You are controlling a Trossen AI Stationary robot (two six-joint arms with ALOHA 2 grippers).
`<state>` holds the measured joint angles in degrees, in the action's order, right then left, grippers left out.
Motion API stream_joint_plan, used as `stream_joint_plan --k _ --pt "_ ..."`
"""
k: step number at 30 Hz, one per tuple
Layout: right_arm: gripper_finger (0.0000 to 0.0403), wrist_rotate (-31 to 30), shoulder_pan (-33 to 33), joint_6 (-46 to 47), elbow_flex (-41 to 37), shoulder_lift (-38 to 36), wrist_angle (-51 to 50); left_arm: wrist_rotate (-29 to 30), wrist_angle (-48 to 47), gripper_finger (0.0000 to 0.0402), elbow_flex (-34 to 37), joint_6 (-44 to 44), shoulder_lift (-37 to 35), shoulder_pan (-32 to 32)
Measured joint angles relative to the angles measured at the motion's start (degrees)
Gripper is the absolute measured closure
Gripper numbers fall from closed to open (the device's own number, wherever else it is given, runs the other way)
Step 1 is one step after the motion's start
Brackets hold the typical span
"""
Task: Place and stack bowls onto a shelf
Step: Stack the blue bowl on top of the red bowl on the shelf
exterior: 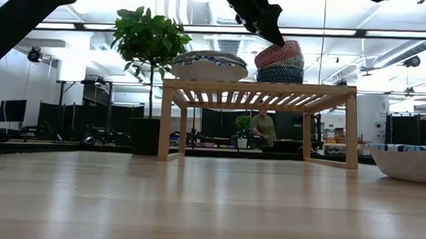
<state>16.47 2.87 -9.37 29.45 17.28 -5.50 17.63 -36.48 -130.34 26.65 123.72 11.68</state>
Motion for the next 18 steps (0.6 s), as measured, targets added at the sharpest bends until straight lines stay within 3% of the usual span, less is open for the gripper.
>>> stream_joint_plan --k 3,10,18 --pt "0.0326 -2.0 0.0 1.7 0.0 0.0 0.0 0.0 -1.5 0.0173 0.0 1.4 -0.3 -0.2" --pt "0.0326 -13.9 0.0 4.9 0.0 3.2 -1.8 0.0 -9.1 0.0174 0.0 -1.7 -4.7 -1.9" --pt "0.0342 -22.0 -0.2 4.8 0.1 11.7 3.8 6.6 -22.1 0.0221 1.7 -11.1 -10.8 -5.6"
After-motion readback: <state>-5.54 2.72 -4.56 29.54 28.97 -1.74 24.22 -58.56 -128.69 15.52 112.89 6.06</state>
